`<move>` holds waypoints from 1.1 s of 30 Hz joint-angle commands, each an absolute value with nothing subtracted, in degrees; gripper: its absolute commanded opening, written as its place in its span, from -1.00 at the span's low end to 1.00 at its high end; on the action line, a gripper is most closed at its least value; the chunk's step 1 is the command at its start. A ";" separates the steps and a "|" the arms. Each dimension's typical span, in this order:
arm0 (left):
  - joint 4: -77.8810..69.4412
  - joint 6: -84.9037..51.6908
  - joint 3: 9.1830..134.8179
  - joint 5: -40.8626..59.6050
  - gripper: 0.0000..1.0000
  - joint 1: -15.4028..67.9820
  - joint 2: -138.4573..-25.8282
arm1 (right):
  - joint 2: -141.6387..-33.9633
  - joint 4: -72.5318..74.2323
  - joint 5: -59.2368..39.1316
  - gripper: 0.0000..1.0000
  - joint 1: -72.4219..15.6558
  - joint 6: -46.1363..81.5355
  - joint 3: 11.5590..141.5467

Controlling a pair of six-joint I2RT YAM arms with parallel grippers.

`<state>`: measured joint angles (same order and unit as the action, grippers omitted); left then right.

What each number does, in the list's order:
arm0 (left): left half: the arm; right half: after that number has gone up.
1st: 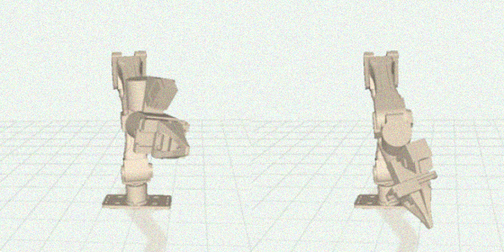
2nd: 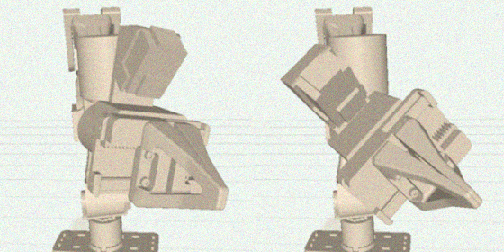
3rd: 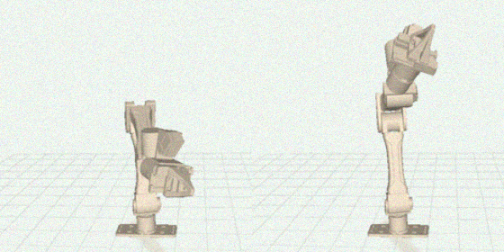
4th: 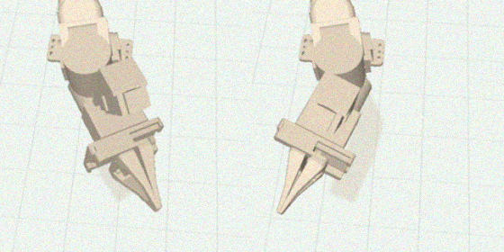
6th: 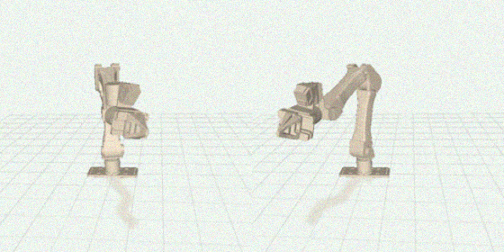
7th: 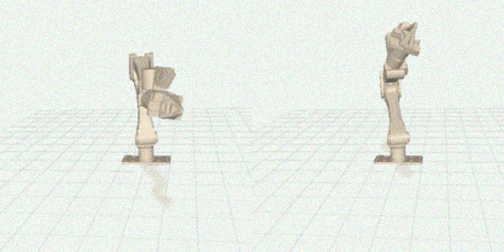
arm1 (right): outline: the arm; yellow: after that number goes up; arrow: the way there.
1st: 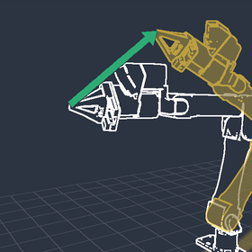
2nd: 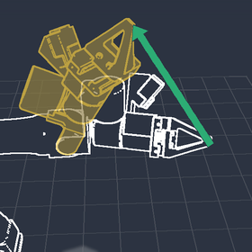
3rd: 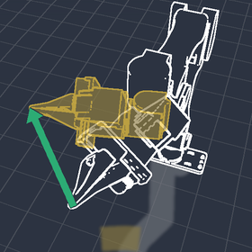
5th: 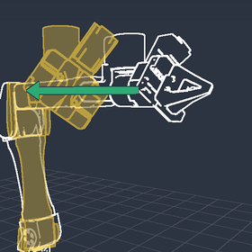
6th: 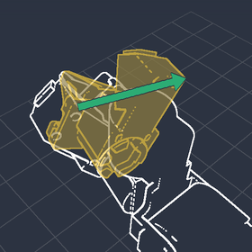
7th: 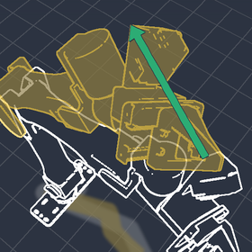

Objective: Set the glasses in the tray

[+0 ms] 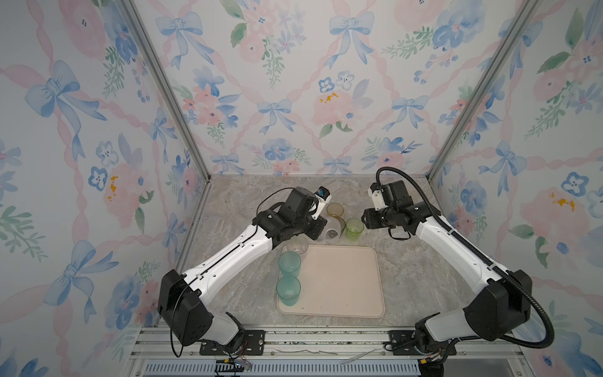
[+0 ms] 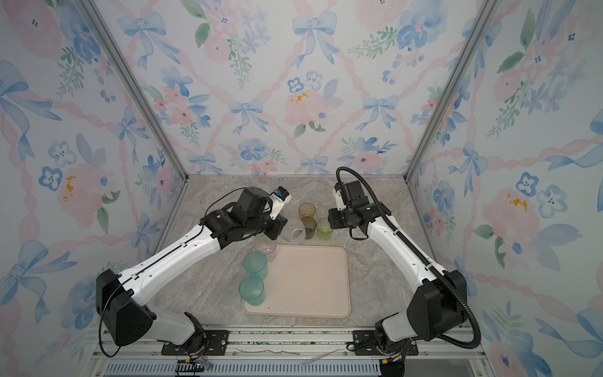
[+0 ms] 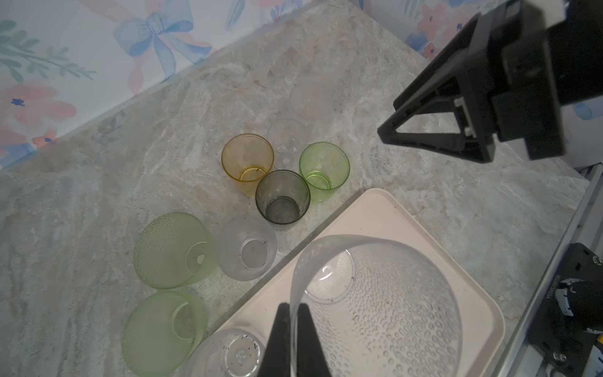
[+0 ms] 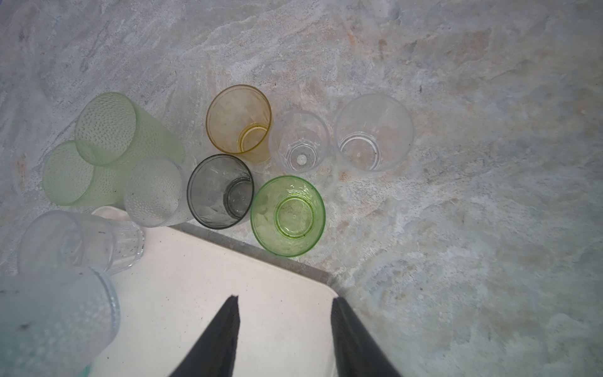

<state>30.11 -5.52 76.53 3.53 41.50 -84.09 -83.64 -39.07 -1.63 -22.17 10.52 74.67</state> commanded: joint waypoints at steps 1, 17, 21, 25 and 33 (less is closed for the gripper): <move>29.70 -7.68 74.92 4.47 -1.00 42.10 -86.00 | -81.97 -38.67 -0.62 -0.01 -21.78 11.28 73.58; 29.72 -8.72 70.26 -0.16 -1.00 42.03 -92.44 | -83.19 -38.58 -1.36 -0.01 -21.68 11.08 73.12; 29.77 -8.48 70.22 -1.18 -1.00 41.51 -93.41 | -83.71 -38.67 -1.48 -0.01 -21.76 11.12 73.15; 29.79 -8.30 70.03 -1.06 -1.00 40.79 -94.24 | -84.18 -38.58 -1.66 -0.02 -21.78 11.10 73.21; 29.71 -8.16 70.05 -0.31 -1.00 40.30 -95.93 | -85.76 -38.50 -2.09 -0.02 -21.72 11.13 73.91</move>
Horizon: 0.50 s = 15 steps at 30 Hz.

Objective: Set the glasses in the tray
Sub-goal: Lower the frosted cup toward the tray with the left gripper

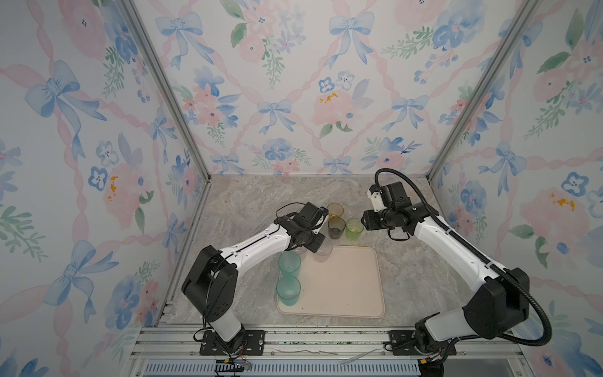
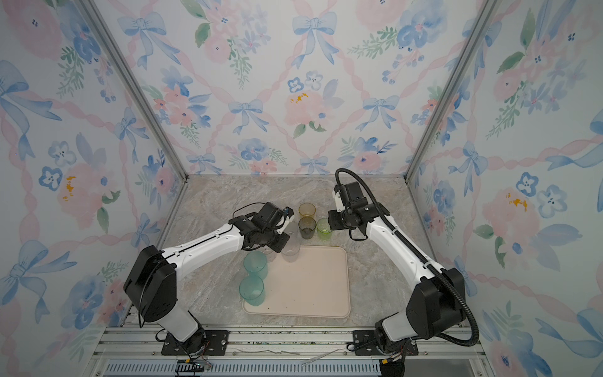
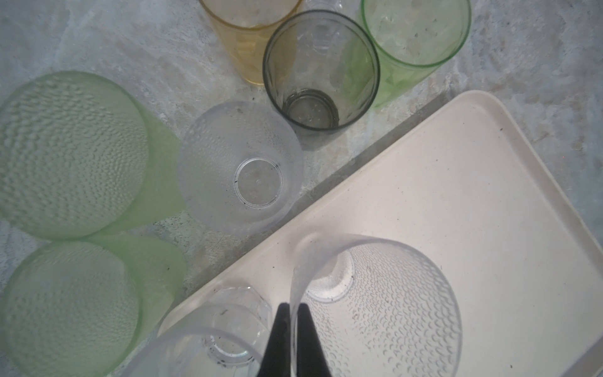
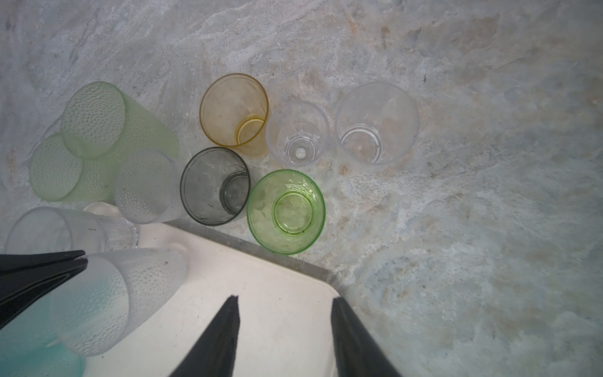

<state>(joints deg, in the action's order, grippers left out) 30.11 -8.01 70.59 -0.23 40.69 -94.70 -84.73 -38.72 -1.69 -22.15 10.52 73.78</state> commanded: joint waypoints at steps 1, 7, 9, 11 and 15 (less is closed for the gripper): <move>29.71 -8.19 70.05 0.13 -1.00 40.18 -96.18 | -85.86 -38.50 -2.19 -0.02 -21.76 11.10 74.00; 29.69 -8.02 70.18 0.07 -1.00 39.99 -96.68 | -86.35 -38.58 -2.20 -0.02 -21.76 11.00 74.33; 29.71 -7.91 70.14 0.00 -1.00 39.97 -96.65 | -86.64 -38.58 -2.14 -0.02 -21.75 10.90 74.57; 29.71 -7.82 70.14 -0.09 -1.00 39.85 -96.52 | -86.94 -38.67 -2.14 -0.02 -21.73 10.90 74.79; 29.80 -7.87 69.79 -0.43 -1.00 39.64 -95.95 | -87.52 -38.67 -2.35 -0.02 -21.76 10.93 75.18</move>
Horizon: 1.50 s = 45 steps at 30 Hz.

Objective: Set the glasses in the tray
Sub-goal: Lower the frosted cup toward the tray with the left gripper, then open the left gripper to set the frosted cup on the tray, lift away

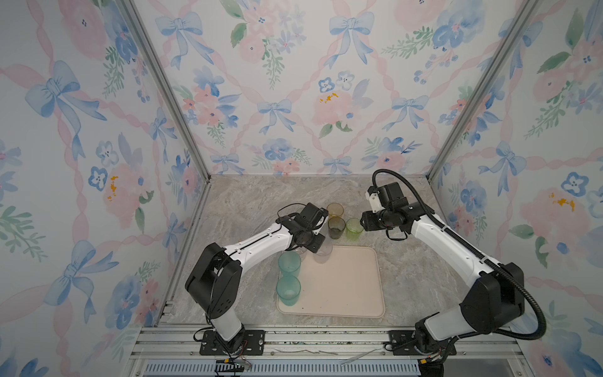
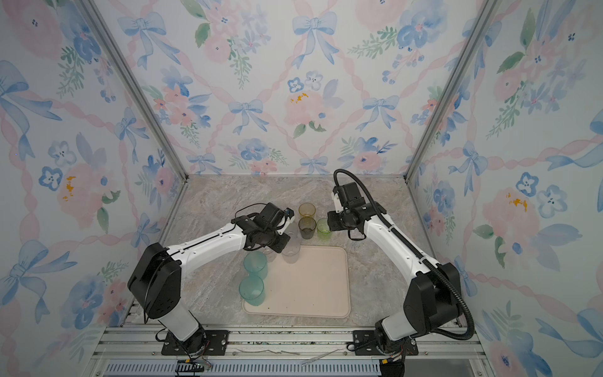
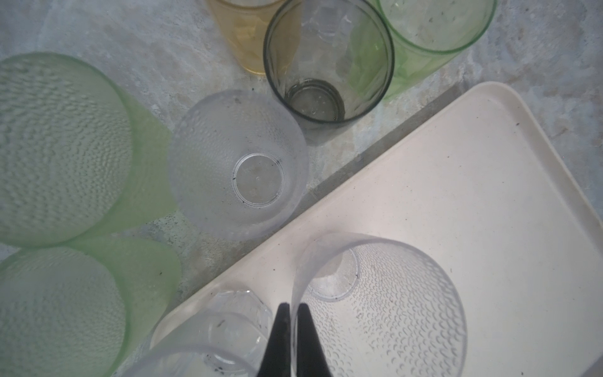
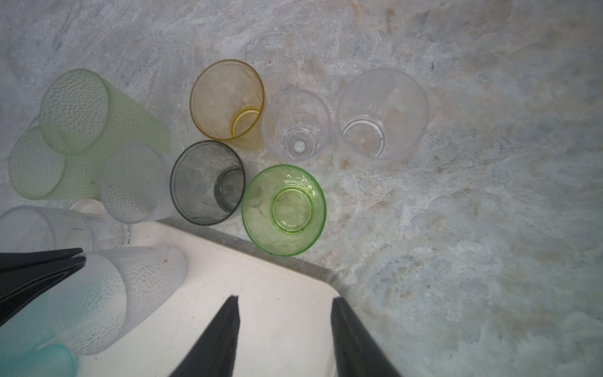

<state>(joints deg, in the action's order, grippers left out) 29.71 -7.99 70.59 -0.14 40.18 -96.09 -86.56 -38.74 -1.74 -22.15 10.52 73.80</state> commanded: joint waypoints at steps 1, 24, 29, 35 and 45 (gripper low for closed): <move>29.79 -7.75 69.65 -0.56 -1.00 39.68 -95.73 | -87.62 -38.65 -2.42 -0.02 -21.74 10.93 75.31; 30.50 -7.47 69.10 -1.83 -1.00 39.11 -95.01 | -88.85 -38.40 -2.90 -0.02 -21.81 11.17 75.85; 30.67 -7.47 69.08 -2.27 -0.93 39.11 -94.67 | -88.86 -38.41 -2.90 -0.02 -21.96 11.25 75.85; 30.76 -7.38 69.33 -3.12 -0.73 39.11 -93.72 | -88.77 -38.41 -2.93 -0.02 -21.91 11.32 75.85; 30.76 -7.21 69.87 -3.08 -0.56 39.41 -93.63 | -88.68 -38.23 -2.73 -0.01 -21.95 11.25 75.51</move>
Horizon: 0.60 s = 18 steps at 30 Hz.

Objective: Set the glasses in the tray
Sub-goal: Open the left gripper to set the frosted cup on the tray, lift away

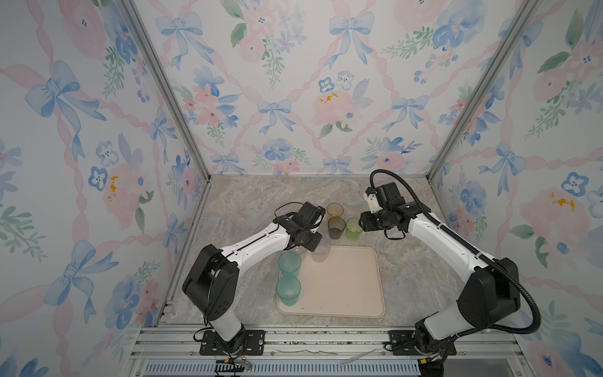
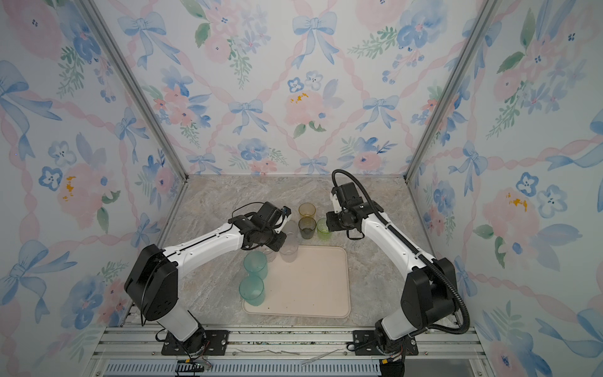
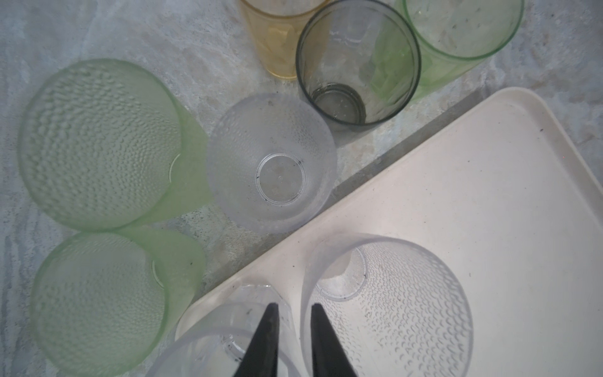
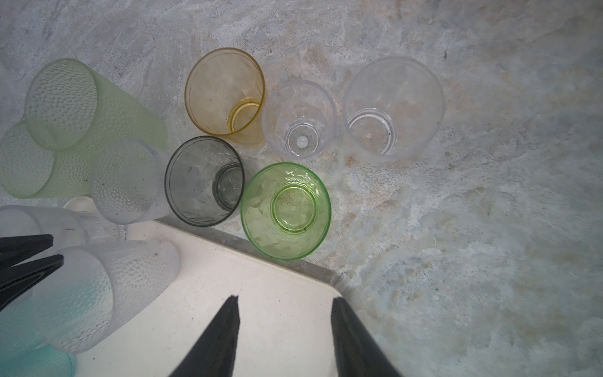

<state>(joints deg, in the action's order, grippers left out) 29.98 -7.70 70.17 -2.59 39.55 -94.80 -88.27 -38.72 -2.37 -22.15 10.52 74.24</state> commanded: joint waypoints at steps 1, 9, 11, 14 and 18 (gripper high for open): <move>30.76 -7.21 70.03 -3.10 -0.56 39.46 -93.60 | -88.60 -38.23 -2.61 -0.01 -21.88 11.29 75.50; 30.59 -6.90 72.97 -4.25 -0.56 39.42 -92.47 | -88.59 -37.88 -2.29 -0.01 -21.75 11.25 75.41; 30.50 -6.64 74.48 -4.23 -0.55 39.38 -92.13 | -88.58 -37.77 -2.02 0.00 -21.72 11.18 75.55; 30.10 -6.25 76.70 -4.18 -0.54 39.05 -91.66 | -88.33 -37.57 -1.29 0.00 -21.28 11.22 75.91; 28.50 -6.37 78.37 -3.26 -0.61 37.69 -90.72 | -88.37 -37.36 -2.10 -0.04 -20.41 11.25 76.64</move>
